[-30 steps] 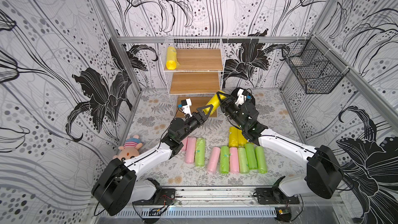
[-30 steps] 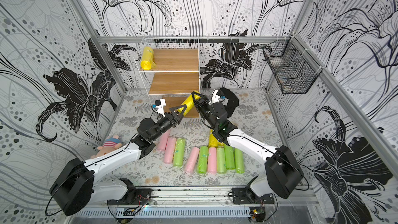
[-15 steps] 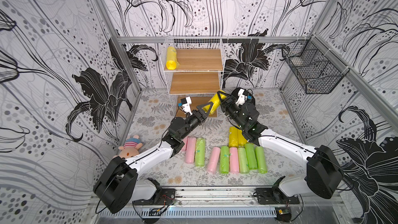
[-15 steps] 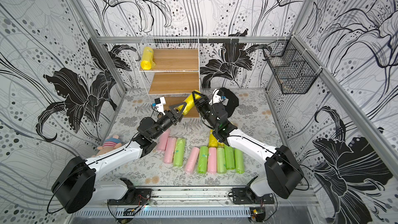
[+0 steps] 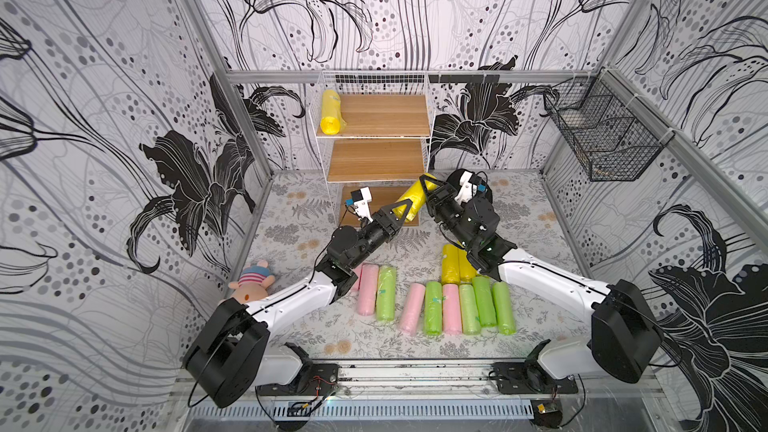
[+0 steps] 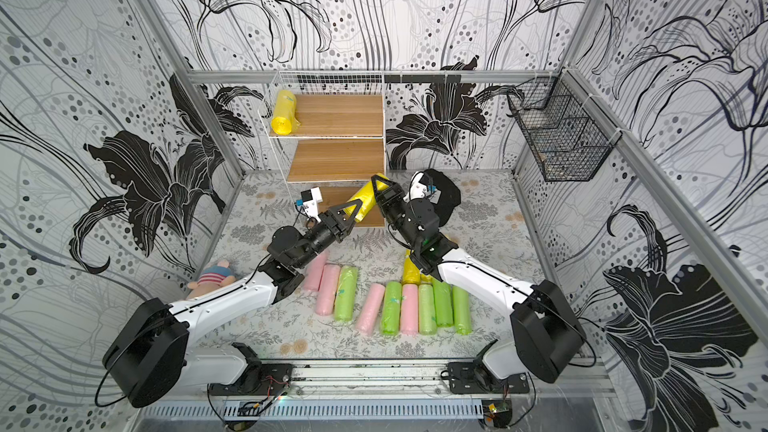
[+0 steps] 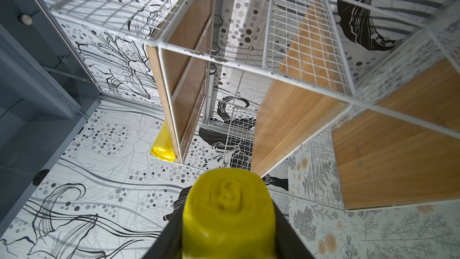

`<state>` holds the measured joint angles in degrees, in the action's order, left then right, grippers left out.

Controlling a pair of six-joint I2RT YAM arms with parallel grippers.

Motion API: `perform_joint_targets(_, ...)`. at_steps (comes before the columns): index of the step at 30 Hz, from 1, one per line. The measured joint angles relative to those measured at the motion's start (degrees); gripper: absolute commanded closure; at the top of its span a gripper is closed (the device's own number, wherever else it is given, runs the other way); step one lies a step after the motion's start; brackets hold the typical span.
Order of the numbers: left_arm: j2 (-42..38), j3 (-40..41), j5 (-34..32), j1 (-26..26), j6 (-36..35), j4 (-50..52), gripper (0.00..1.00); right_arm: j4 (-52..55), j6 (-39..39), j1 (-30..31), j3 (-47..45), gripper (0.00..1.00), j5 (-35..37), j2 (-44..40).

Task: Sort the rolls of trash bags by color and place them on the shelf
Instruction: Pick up the roll of trash bags from the center of the board, then place the roll of trash bags on the shelf.

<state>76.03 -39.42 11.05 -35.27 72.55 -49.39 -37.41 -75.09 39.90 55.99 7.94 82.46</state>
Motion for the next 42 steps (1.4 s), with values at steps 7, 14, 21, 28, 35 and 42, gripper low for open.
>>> perform_joint_targets(7,-1.7,0.0,-1.7,0.1,-2.8,2.5,1.0,3.7,2.9,-0.5,0.0,0.0,0.1,0.0)
perform_joint_targets(14,-11.2,-0.4,-4.9,0.1,-13.6,16.2,1.0,9.3,7.3,-3.2,-0.7,0.0,-0.2,-5.0)
perform_joint_targets(21,-18.9,-14.5,-11.3,-0.4,-31.8,41.8,1.0,17.8,15.5,-8.4,-1.4,0.0,-0.8,-12.4)
perform_joint_targets(28,-15.1,-38.7,-22.4,-2.8,-49.2,62.9,1.0,25.0,25.2,-8.4,-0.1,0.0,-0.8,-15.6)
perform_joint_targets(35,0.3,-59.7,-35.8,-2.9,-63.2,76.3,1.0,27.7,28.3,-8.4,-0.1,0.0,-0.8,-15.9)
perform_joint_targets(42,15.3,-77.0,-41.3,0.3,-71.2,87.1,1.0,28.3,29.6,-8.4,-0.1,0.0,-0.9,-15.9)
